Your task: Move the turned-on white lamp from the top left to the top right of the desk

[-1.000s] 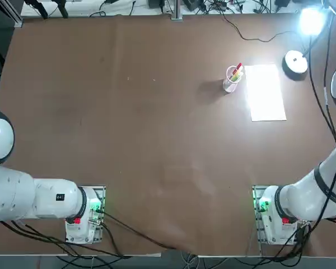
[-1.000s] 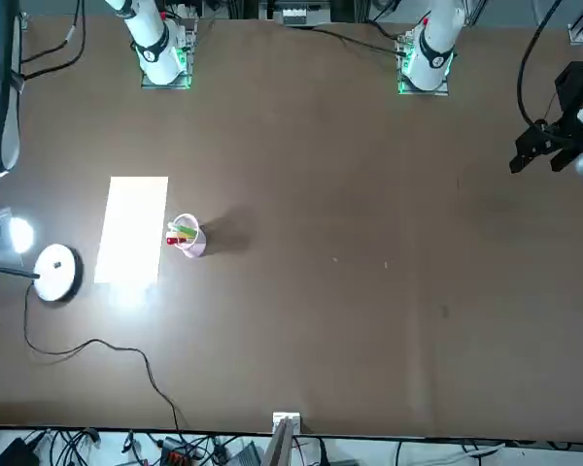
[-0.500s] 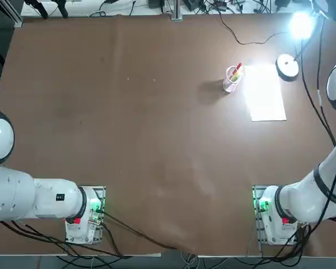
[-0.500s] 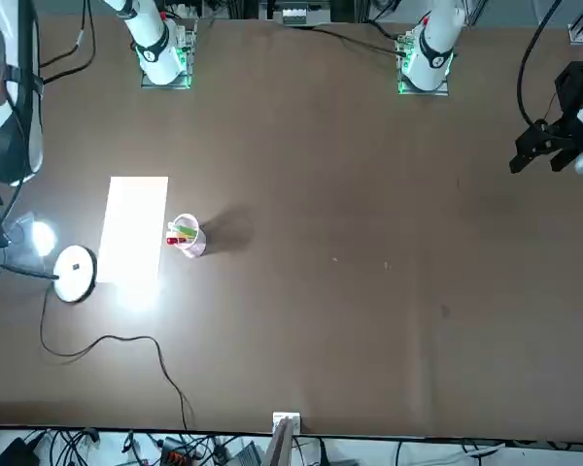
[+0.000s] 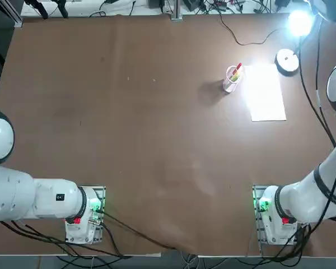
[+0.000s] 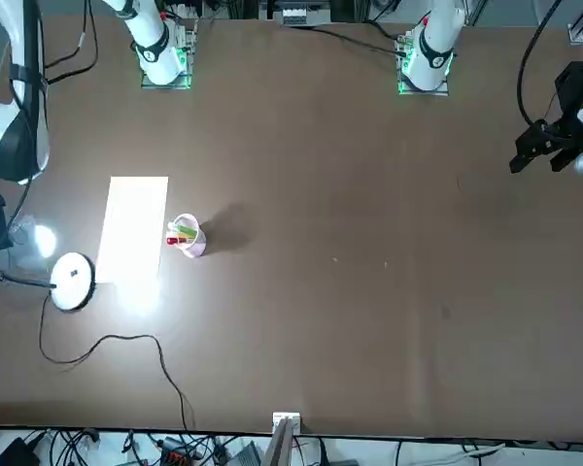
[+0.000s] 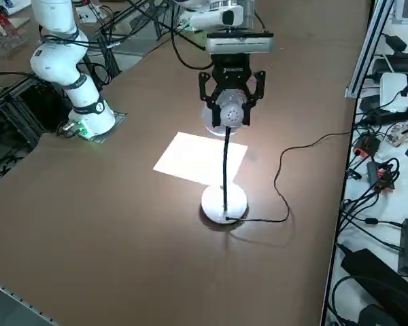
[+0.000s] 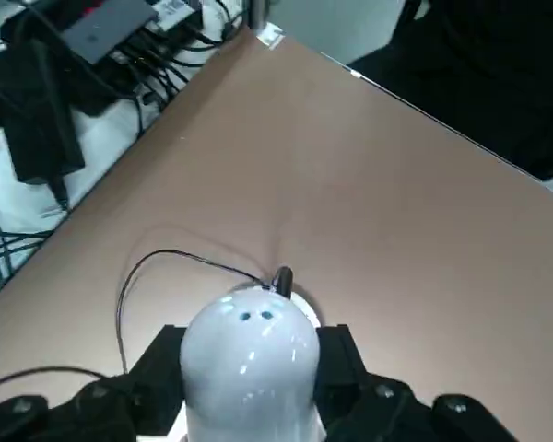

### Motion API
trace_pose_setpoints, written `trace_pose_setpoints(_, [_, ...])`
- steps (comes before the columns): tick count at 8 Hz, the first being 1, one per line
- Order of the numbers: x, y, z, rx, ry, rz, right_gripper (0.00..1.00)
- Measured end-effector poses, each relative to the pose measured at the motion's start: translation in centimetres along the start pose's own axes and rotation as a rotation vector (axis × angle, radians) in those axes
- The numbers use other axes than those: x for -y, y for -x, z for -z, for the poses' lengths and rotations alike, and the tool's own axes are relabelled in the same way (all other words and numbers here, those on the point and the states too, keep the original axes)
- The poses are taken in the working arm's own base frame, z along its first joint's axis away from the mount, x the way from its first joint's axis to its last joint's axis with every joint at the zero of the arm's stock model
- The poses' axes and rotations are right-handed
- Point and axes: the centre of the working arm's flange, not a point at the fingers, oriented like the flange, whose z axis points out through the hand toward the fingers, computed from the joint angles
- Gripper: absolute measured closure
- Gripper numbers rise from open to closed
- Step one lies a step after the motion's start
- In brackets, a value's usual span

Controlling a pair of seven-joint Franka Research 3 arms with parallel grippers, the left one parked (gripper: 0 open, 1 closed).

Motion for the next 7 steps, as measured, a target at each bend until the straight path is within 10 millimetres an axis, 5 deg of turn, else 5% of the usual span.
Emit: trace_pose_setpoints(7, [0.07, 0.09, -0.37, -0.039, -0.081, 0.095, 0.28])
